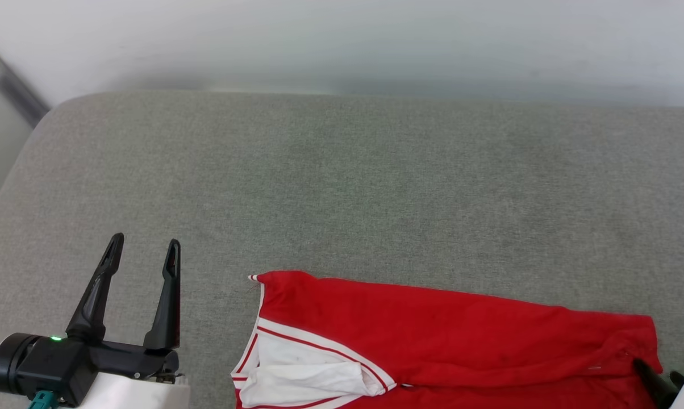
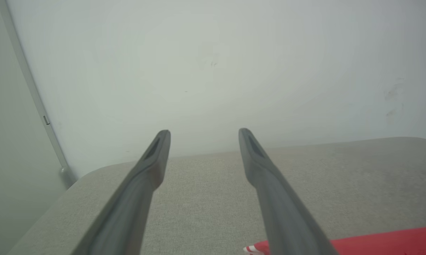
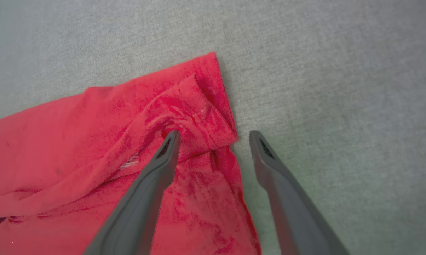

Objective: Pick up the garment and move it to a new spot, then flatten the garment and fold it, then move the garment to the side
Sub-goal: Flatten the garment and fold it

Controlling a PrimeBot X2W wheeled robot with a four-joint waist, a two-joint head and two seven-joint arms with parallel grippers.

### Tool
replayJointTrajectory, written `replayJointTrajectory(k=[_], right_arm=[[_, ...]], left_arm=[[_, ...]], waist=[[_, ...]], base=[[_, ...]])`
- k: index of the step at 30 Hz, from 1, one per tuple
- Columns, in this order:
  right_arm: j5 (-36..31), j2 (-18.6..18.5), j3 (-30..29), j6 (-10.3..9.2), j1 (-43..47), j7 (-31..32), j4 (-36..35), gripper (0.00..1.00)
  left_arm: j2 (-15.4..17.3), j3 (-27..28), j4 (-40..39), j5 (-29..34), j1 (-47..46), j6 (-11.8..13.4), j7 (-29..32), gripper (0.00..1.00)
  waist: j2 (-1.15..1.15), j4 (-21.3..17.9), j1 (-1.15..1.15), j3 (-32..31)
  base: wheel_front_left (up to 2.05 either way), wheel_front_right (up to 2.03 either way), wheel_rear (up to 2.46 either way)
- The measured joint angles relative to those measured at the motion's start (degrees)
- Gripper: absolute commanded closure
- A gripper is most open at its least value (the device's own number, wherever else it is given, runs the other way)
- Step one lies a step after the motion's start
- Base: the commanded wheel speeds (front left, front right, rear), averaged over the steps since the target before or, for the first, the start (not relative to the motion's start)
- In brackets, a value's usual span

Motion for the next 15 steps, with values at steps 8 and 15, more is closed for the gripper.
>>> replayJointTrajectory(k=[8,15], right_arm=[[-1.3,1.7,-0.8,-0.01,-0.3,0.2,3.9,0.0],[0.4,1.4,3.0,-0.19,0.0,-0.4,4.4,0.0]], left_arm=[[-5.2,3.9,1.5,3.8,0.0,-5.8,0.0,0.0],[-7.2,4.7,2.8,5.4,0.0,-7.1,0.0,0.0]], waist=[[0.0,1.4,0.0,1.9],[0.0,1.8,0.0,2.1]], base=[[0.0,0.0,0.0],[0.0,0.0,0.0]])
